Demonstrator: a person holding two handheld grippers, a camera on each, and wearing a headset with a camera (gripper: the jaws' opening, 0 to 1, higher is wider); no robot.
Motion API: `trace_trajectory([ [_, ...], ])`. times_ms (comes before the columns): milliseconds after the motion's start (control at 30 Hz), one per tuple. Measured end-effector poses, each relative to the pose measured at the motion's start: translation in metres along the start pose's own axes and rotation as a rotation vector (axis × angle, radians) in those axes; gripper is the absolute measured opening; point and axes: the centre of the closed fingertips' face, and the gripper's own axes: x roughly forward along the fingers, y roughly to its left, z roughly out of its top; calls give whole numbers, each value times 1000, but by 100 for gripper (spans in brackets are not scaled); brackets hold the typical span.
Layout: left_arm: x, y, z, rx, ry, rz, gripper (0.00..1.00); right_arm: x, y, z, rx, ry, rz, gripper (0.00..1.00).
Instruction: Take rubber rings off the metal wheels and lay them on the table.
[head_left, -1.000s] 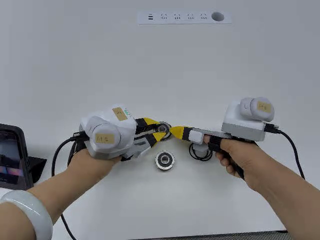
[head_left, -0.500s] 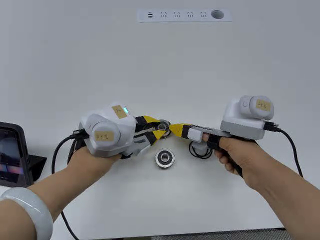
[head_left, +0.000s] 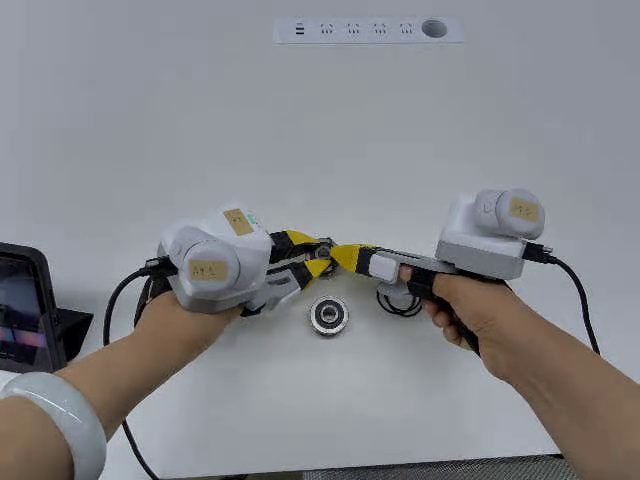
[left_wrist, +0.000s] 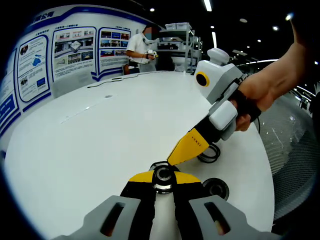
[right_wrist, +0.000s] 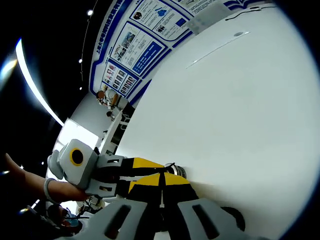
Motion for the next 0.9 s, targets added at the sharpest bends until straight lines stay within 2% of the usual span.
trace_trajectory([
  [200,0,0,0,-1,-1,0,13,-2,7,1,4,-8,26,2],
  [500,0,0,0,16,4,-6,13,-1,-2,0,9,-3,-16,2],
  [900,-4,-3,3,37,-18,-20,15,-1,-7,-3,12,9,-32,2],
])
